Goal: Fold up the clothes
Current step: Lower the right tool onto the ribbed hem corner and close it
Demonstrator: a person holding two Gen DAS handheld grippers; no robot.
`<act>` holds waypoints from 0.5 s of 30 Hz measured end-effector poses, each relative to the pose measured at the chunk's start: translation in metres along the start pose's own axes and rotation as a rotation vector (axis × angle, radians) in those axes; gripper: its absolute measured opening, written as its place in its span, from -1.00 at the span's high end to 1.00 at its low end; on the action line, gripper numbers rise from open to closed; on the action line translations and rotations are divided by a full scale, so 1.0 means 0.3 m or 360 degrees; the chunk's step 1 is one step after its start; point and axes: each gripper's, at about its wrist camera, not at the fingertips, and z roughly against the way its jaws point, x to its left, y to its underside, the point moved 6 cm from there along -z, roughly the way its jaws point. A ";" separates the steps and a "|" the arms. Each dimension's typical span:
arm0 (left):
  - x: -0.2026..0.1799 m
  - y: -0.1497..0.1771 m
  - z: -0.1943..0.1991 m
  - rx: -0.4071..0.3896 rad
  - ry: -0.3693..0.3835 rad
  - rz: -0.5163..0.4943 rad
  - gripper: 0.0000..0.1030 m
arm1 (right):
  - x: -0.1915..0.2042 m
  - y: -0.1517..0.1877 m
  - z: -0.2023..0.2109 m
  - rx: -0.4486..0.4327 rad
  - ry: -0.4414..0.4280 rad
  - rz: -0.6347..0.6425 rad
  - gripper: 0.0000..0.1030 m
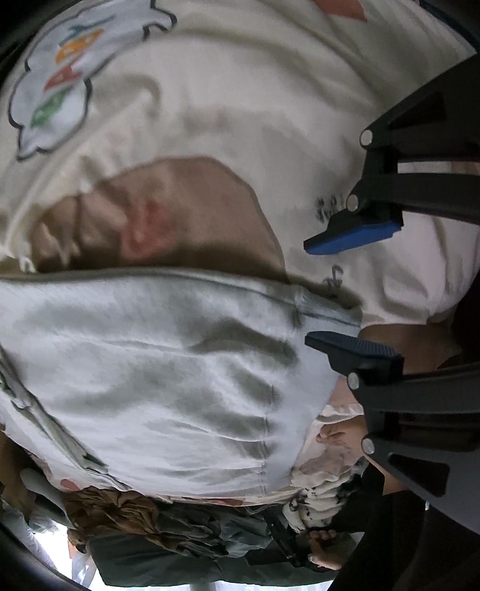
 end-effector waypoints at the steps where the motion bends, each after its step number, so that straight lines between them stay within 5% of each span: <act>1: 0.006 0.004 -0.008 0.0000 0.0007 0.0011 -0.71 | 0.008 0.003 -0.014 0.0013 -0.0007 0.0004 0.18; 5: 0.031 0.024 -0.044 0.0015 0.0042 0.0072 -0.68 | 0.033 0.013 -0.061 0.0055 -0.0020 0.0005 0.18; 8: 0.041 0.040 -0.069 0.0042 0.0063 0.0092 -0.41 | 0.035 0.020 -0.098 0.0080 -0.0031 -0.0017 0.18; 15: 0.057 0.067 -0.084 0.0038 0.0136 0.0111 -0.41 | 0.034 0.027 -0.168 0.0119 -0.0061 -0.0101 0.18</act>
